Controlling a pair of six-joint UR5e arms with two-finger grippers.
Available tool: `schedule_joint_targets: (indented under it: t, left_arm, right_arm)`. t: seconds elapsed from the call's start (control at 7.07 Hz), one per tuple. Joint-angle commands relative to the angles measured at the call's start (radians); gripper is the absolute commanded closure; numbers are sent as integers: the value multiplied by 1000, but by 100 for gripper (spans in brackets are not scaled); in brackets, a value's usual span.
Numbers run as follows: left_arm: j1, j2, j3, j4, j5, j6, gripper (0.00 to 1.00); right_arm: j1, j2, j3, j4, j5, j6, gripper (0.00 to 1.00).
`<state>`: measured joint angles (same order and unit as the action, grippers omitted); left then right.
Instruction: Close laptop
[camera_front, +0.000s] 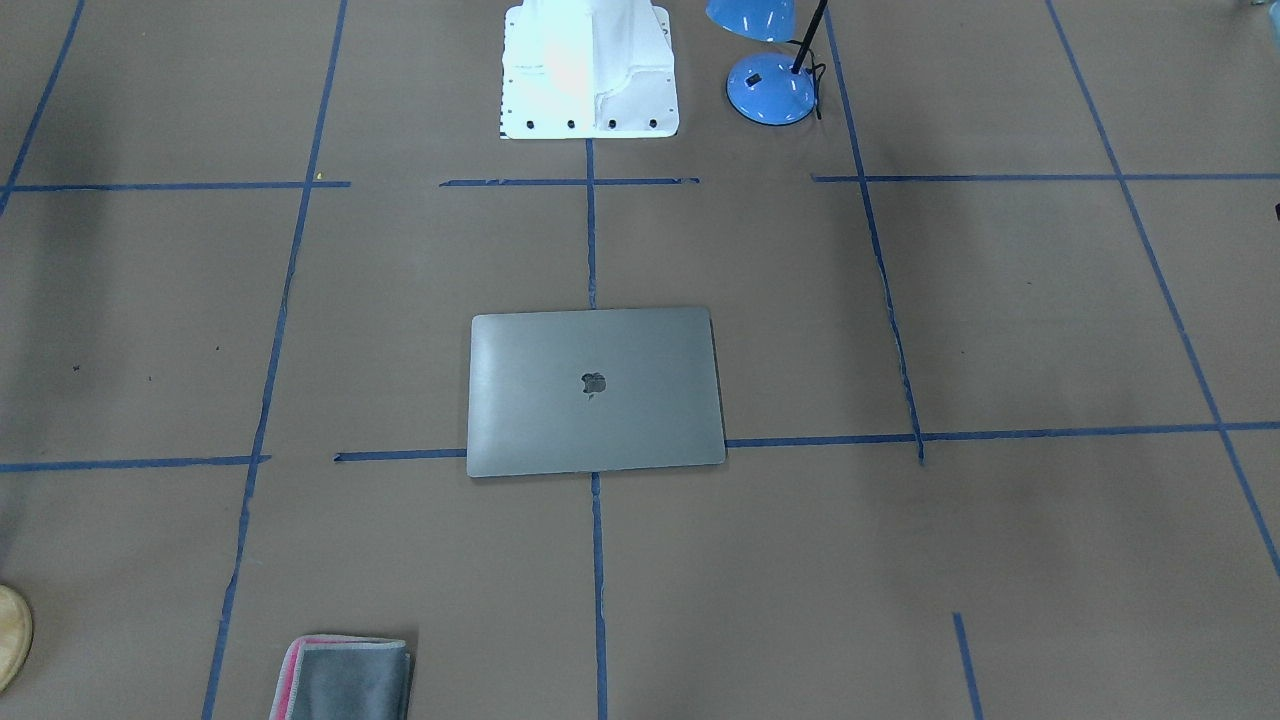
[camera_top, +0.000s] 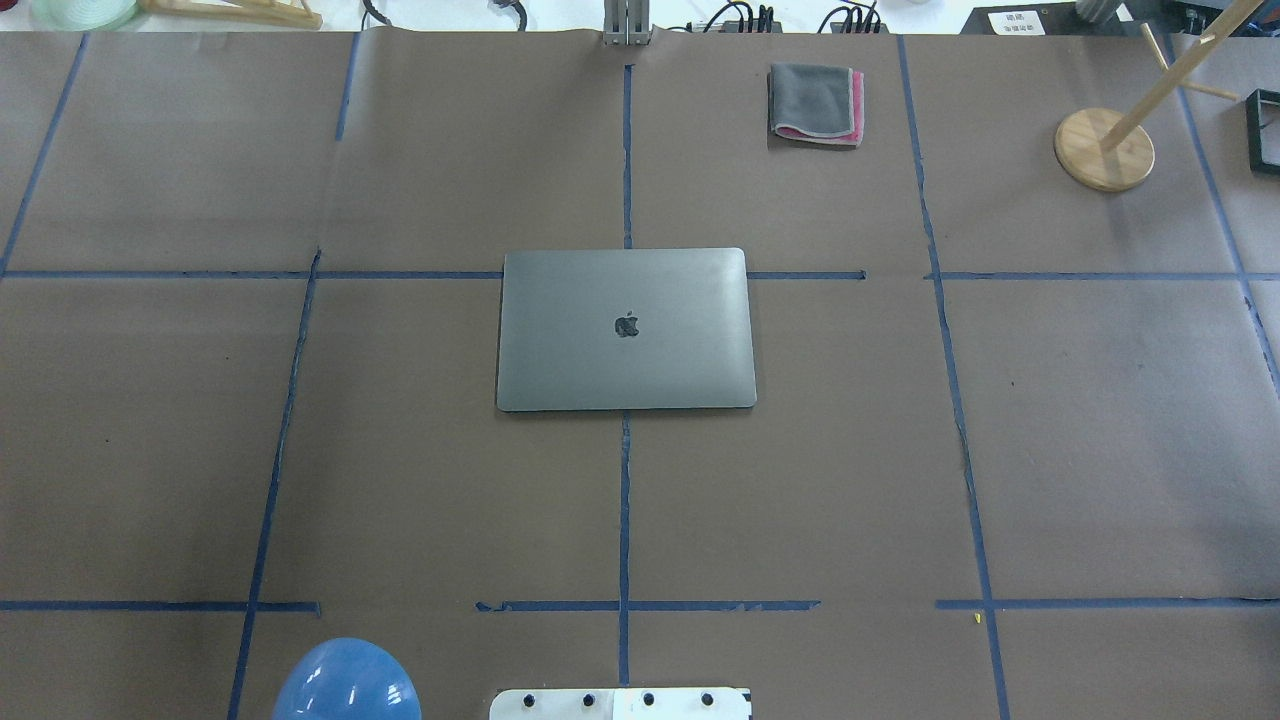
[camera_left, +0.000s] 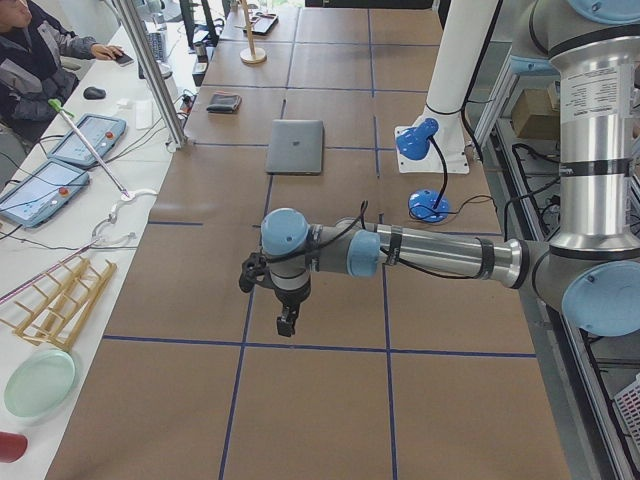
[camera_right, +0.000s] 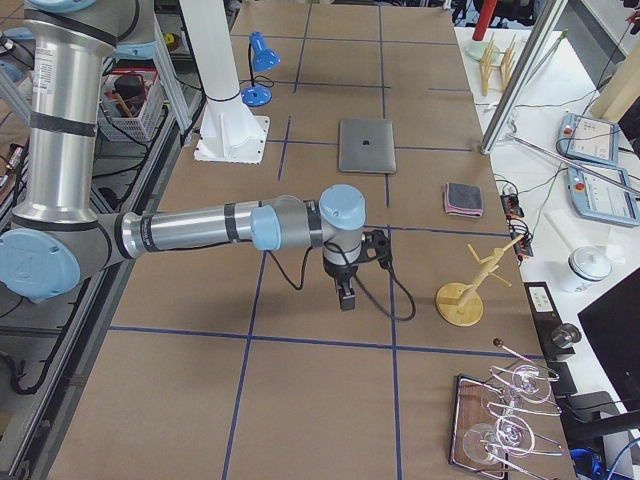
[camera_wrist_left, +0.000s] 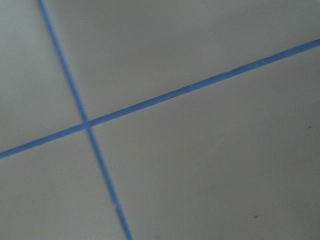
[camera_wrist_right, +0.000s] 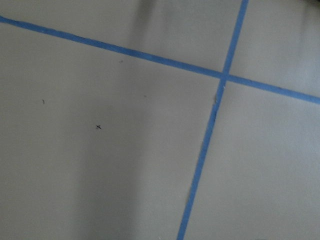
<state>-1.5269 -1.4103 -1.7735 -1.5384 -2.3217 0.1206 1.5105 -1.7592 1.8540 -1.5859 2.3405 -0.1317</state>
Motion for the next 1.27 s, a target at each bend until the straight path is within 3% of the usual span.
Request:
schedule_joint_targets:
  t: [0.0, 0.42, 1.13]
  left_arm:
    - [-32, 88, 23, 4, -13, 11, 1]
    - [-35, 93, 60, -9, -24, 2, 0]
    - [-33, 79, 13, -11, -12, 4, 1]
  right_arm:
    - [42, -25, -67, -2, 16, -2, 1]
    - [42, -19, -67, 1, 20, 24, 1]
    - [42, -23, -68, 14, 25, 26, 1]
